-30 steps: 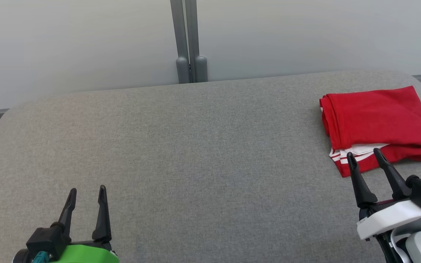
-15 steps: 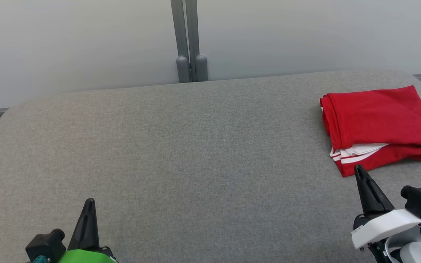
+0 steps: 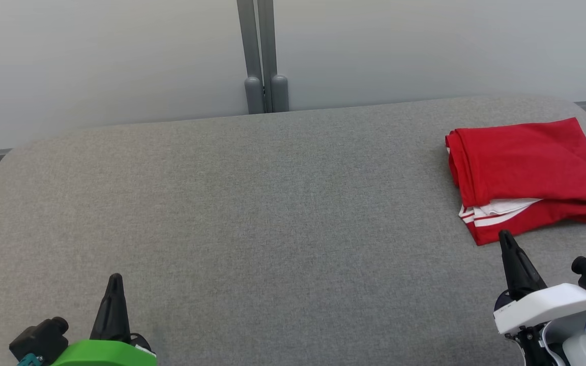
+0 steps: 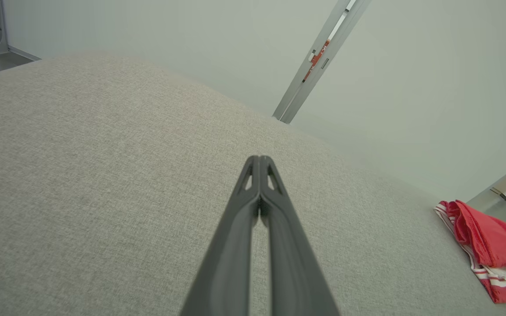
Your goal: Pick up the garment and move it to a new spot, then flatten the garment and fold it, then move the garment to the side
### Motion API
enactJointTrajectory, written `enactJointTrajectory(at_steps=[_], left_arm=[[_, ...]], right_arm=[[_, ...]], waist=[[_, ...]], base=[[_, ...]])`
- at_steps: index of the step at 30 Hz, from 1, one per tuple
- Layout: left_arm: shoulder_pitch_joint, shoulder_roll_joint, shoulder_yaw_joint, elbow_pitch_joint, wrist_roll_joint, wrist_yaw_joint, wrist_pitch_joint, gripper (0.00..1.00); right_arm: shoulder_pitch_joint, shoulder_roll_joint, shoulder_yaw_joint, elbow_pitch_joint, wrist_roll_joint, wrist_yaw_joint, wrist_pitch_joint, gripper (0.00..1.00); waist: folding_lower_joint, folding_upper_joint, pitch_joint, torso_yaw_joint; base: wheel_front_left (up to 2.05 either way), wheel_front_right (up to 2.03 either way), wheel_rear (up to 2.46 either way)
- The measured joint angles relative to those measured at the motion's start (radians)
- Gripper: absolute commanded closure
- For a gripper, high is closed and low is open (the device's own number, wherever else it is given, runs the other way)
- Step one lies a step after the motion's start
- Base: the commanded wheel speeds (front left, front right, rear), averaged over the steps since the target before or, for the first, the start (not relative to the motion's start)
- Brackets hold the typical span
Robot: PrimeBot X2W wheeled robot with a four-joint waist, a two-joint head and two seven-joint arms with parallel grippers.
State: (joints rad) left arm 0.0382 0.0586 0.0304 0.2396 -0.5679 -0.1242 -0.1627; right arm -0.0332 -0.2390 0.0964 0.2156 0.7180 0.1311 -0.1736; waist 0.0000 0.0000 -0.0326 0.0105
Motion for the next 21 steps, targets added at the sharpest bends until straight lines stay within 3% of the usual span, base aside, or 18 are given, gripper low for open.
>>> enactJointTrajectory(at_steps=[21], left_arm=[[-0.04, -0.003, 0.023, -0.002, -0.299, 0.001, 0.077, 1.0]], right_arm=[[-0.022, 0.049, -0.055, 0.01, 0.259, -0.001, 0.077, 1.0]], waist=[[0.0, 0.0, 0.006, -0.002]], base=[[0.0, 0.0, 0.0]])
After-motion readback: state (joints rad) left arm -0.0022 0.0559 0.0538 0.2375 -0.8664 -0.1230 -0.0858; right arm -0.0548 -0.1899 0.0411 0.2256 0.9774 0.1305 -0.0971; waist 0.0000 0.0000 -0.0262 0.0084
